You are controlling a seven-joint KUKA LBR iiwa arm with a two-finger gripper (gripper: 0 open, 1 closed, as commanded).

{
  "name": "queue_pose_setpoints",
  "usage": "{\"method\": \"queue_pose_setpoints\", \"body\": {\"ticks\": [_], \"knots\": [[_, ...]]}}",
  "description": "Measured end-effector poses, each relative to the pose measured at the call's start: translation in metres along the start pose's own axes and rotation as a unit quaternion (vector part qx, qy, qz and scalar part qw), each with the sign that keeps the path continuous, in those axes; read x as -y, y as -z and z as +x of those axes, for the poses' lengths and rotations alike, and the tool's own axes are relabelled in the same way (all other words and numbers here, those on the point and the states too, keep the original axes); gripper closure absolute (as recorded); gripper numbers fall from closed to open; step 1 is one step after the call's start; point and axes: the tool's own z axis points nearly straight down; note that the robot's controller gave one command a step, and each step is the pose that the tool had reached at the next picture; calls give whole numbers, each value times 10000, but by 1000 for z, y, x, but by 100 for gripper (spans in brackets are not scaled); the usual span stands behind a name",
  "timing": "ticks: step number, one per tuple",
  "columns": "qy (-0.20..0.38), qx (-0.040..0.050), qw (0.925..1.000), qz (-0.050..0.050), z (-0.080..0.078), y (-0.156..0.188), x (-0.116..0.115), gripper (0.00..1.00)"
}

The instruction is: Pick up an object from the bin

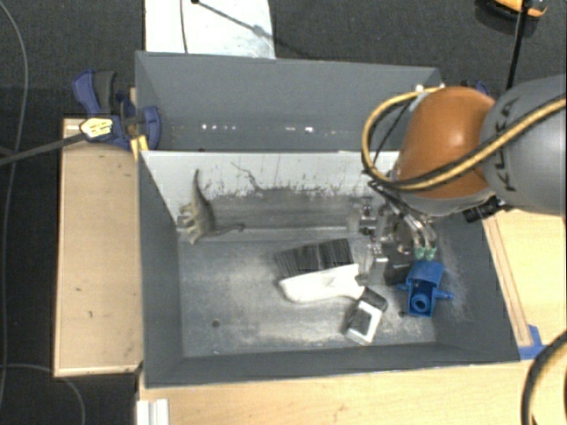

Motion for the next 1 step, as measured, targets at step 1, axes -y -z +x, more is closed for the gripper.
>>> {"method": "queue_pose_setpoints", "body": {"ticks": [1], "knots": [[1078, 14, 9942, -7, -1, -35, -7, 0]]}}
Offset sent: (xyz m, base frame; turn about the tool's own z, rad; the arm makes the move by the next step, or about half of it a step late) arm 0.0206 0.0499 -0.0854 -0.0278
